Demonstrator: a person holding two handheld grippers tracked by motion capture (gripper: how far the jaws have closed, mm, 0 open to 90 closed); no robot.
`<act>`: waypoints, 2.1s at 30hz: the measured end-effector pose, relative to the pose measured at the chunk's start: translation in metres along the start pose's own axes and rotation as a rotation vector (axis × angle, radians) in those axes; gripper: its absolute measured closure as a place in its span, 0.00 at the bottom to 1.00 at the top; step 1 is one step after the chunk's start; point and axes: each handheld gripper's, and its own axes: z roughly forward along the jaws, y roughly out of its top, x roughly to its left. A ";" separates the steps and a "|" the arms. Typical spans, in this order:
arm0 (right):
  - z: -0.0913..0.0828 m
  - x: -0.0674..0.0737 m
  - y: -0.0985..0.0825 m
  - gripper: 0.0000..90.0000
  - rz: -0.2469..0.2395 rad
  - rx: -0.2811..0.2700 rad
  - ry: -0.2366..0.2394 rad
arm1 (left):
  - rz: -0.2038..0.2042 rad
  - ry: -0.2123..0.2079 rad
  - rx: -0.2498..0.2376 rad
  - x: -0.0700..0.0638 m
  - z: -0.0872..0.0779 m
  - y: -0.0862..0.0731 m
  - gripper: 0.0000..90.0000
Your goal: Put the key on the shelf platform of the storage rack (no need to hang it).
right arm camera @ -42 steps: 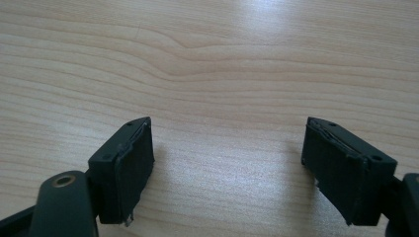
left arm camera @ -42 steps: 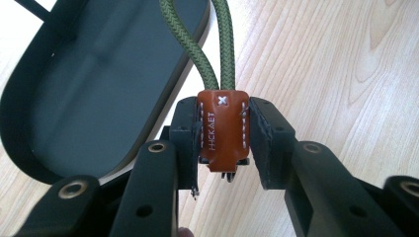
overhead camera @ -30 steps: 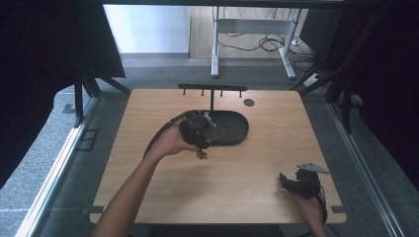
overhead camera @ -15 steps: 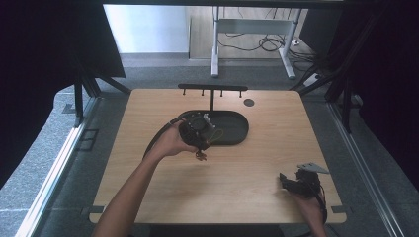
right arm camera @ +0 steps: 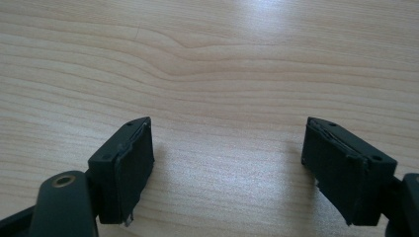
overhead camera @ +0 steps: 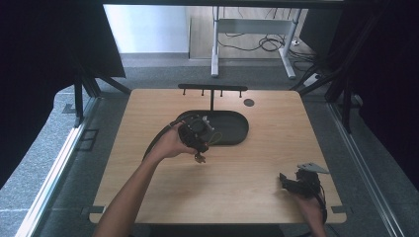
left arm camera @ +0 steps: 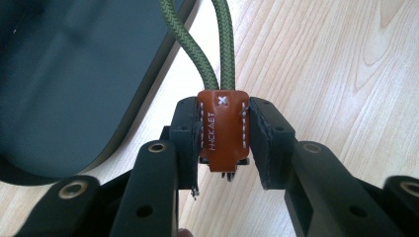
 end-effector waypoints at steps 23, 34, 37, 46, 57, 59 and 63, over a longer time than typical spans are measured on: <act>0.000 0.000 0.000 0.23 0.000 0.000 0.000 | -0.003 0.023 -0.015 0.012 -0.019 0.005 0.74; 0.000 0.000 0.000 0.23 0.001 0.000 0.001 | -0.016 0.029 -0.003 0.028 -0.023 0.013 0.74; 0.000 0.000 0.000 0.23 0.000 0.000 0.001 | -0.019 0.033 0.002 0.033 -0.023 0.015 0.74; 0.000 0.000 0.000 0.23 0.001 0.000 0.001 | -0.021 0.033 0.018 0.049 -0.013 0.029 0.74; 0.000 0.000 0.000 0.23 0.001 0.000 0.001 | -0.042 0.059 0.041 0.067 0.002 0.045 0.74; 0.000 0.000 0.000 0.23 0.002 0.000 0.002 | -0.054 0.059 0.042 0.071 0.006 0.047 0.74; 0.000 0.000 0.000 0.23 0.000 0.000 0.002 | -0.052 0.065 0.060 0.076 0.008 0.050 0.74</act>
